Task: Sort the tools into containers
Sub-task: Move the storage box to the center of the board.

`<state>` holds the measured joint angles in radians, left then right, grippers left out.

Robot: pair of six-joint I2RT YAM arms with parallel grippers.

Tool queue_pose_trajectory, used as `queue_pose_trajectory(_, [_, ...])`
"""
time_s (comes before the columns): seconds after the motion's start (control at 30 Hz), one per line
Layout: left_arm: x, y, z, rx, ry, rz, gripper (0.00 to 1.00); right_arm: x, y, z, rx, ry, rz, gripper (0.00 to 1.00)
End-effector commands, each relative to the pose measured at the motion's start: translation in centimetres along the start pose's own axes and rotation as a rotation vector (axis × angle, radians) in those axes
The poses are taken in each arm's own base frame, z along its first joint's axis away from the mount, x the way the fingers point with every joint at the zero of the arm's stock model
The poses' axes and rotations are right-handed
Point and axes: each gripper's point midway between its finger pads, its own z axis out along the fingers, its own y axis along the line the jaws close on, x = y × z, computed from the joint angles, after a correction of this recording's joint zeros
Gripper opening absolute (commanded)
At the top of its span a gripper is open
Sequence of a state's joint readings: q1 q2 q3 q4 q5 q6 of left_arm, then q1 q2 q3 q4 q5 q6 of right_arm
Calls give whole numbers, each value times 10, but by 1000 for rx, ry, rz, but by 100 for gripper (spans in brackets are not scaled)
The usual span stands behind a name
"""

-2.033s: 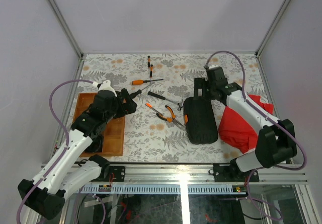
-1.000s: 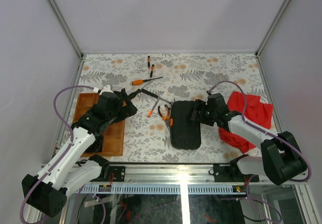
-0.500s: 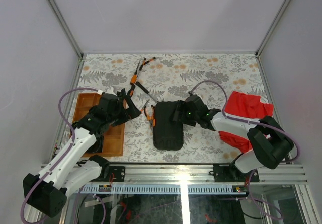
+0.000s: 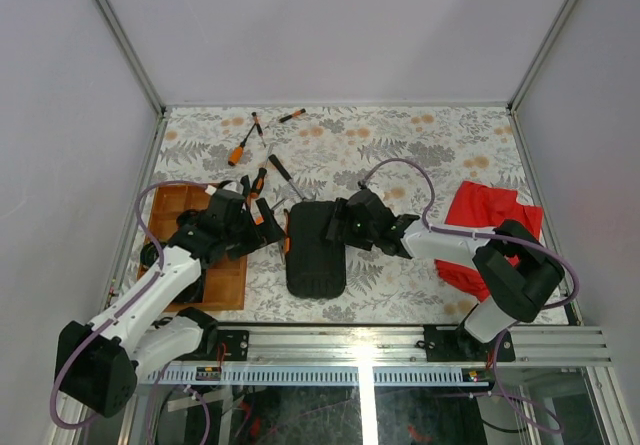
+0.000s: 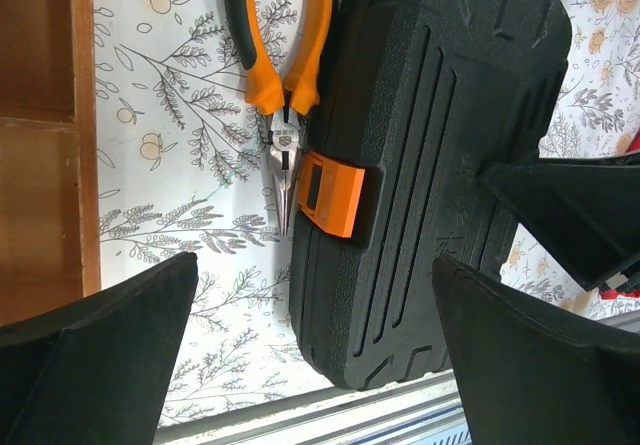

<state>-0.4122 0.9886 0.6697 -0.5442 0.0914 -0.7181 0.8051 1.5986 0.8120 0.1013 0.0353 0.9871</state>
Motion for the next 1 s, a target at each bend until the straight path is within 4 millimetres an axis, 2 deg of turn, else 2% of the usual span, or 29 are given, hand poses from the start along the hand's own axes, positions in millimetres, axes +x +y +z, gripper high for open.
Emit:
queue_pose_trajectory(0.0, [-6,-13,12,69,-17,-9,100,1,-24,-11,84,-35,-24,84])
queue_pose_trajectory(0.3, [-14,-36,35,117,-21,28,95,2,-34,-21,85,-56,-46,84])
queue_pose_trajectory(0.53, [0,-44,55,132,33,55,89,-3,-40,-28,99,-73,-41,84])
queue_pose_trajectory(0.7, [12,-52,57,171,55,82,87,-6,-50,-32,122,-80,-37,84])
queue_pose_trajectory(0.97, [19,-66,60,221,78,121,83,-9,-67,-41,137,-93,-23,84])
